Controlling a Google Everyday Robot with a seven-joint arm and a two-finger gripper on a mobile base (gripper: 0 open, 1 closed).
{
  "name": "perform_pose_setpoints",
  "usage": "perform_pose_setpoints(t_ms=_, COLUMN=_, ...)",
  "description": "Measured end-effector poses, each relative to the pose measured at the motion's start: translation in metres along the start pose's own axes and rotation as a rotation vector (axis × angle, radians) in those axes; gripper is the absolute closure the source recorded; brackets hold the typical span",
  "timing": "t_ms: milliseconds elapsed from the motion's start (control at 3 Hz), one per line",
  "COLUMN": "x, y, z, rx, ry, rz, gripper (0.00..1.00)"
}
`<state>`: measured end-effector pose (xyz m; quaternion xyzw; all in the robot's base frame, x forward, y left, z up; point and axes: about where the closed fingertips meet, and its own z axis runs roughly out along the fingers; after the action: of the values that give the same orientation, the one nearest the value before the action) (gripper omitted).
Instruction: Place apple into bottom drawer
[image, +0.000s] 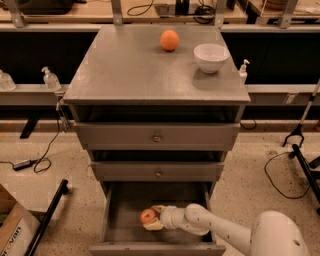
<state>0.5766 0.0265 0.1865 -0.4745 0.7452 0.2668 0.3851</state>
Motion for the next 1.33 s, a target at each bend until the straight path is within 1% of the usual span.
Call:
perform_pose_setpoints(t_ms=333, x=0.007, y=-0.001, z=0.013, rx=-0.012, ry=-0.03, rz=0.013, gripper=0.77)
perform_pose_setpoints(t_ms=1000, x=0.025, y=-0.002, z=0.033, rx=-0.046, ry=-0.003, rz=0.043, gripper=0.3)
perform_pose_setpoints(t_ms=1333, x=0.03, y=0.0, z=0.039, rx=-0.066, ry=0.013, rz=0.053, gripper=0.0)
